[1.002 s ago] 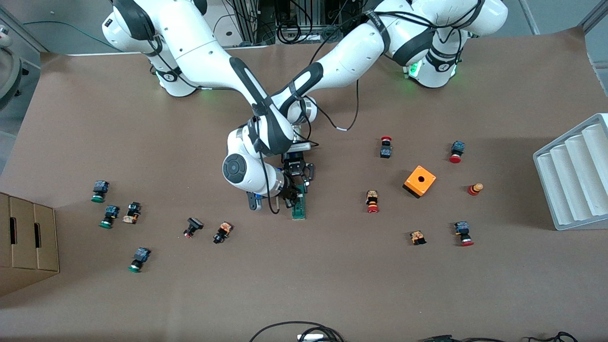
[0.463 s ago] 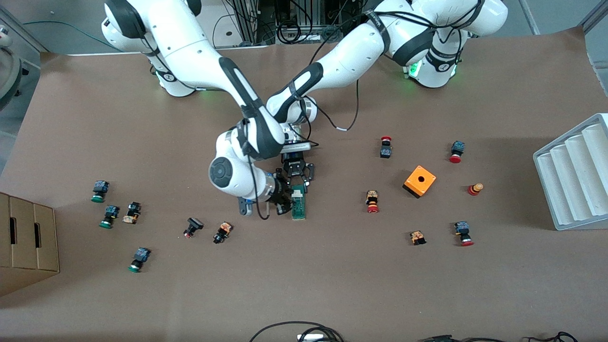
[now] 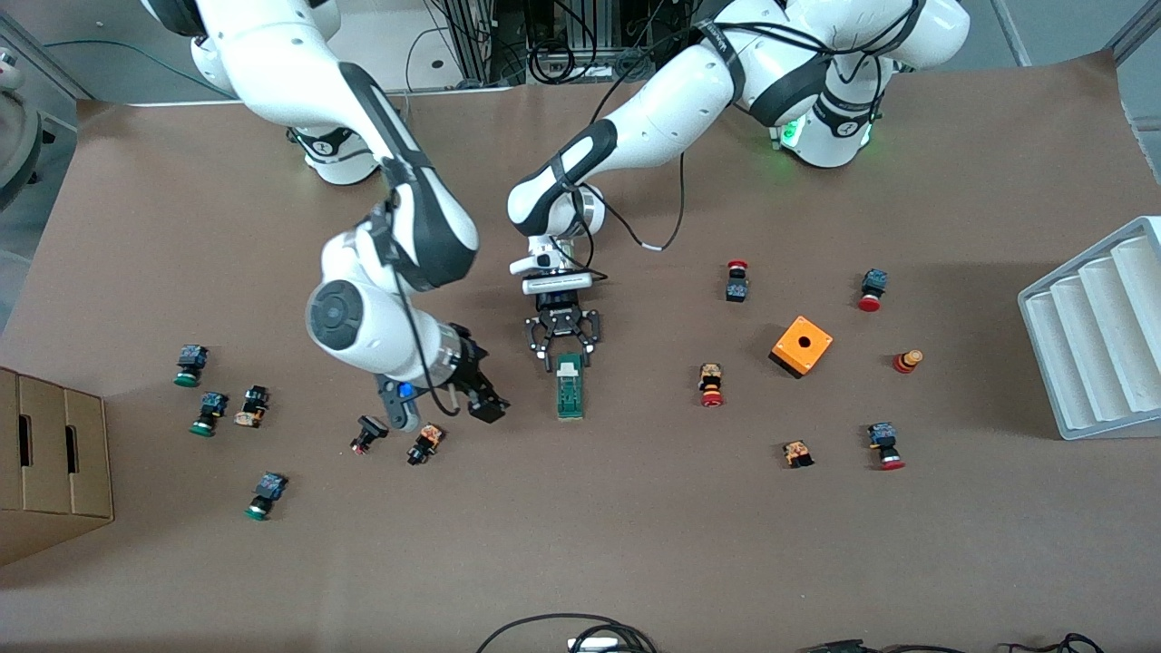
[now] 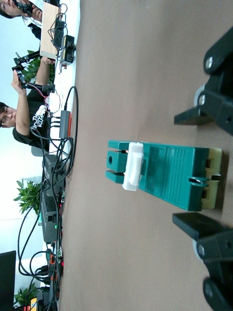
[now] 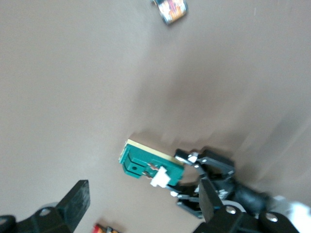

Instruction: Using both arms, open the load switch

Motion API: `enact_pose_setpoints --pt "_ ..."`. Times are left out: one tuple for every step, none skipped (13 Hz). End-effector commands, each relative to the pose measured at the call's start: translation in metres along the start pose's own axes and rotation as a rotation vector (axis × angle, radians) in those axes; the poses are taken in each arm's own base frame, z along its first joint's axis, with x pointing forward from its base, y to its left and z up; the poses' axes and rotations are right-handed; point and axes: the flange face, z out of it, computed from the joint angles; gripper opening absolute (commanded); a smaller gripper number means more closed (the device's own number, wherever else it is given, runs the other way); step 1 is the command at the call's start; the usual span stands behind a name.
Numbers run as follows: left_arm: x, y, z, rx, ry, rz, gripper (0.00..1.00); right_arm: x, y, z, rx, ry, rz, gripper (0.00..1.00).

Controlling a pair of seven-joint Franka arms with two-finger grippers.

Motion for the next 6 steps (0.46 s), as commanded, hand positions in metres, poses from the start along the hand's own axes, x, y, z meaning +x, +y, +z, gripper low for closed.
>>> enact_pose_setpoints --pt "-0.02 -0.006 0.003 0.017 -0.047 -0.006 1.0 0.035 0.024 -0.061 -0.018 -0.002 -0.193 1.0" --pt "-0.018 -0.005 0.002 0.015 -0.045 -0.009 1.0 0.045 0.032 -0.082 -0.028 0.007 -0.261 1.0" --pt "-0.015 -0.005 0.001 0.014 -0.044 -0.011 1.0 0.056 0.041 -0.105 -0.03 0.02 -0.326 1.0" --pt "-0.012 -0.004 0.0 0.015 -0.044 -0.005 1.0 0.062 0.05 -0.126 -0.038 0.037 -0.402 1.0" --pt "-0.012 -0.005 0.0 0.016 -0.045 0.007 1.0 0.07 0.061 -0.145 -0.063 0.056 -0.482 1.0" --pt "-0.01 -0.004 0.0 0.014 -0.045 0.015 1.0 0.076 0.072 -0.165 -0.084 0.083 -0.571 1.0"
